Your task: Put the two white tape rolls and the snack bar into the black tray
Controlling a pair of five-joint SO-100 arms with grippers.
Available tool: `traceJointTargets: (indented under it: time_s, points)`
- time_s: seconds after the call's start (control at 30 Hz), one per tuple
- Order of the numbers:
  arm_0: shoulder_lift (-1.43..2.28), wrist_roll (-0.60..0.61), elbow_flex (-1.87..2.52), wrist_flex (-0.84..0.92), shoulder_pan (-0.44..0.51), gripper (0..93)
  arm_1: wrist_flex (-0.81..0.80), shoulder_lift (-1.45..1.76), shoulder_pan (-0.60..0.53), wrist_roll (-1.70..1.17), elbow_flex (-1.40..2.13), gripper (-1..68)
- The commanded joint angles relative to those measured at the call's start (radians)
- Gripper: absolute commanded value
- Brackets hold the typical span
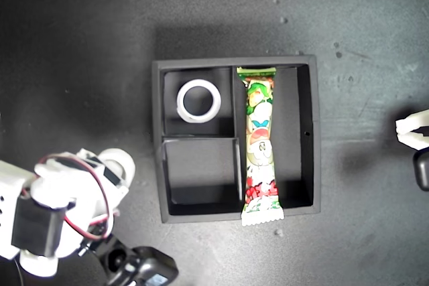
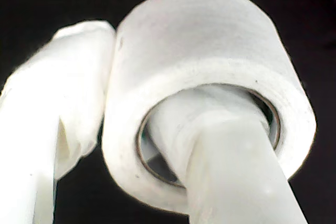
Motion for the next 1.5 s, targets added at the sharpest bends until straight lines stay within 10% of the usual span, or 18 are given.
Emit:
traceJointTargets:
  time_s: [0.0,1.47]
  points:
    - [-0.101,0.046,-0.341,0.120,-0.012,0.0,-0.012,0.008,-0.008,0.000,0.009,-0.1]
    - [-0.856,0.054,-1.020,0.179,0.018,10.6,0.328,0.012,0.077,0.607,0.075,-0.4]
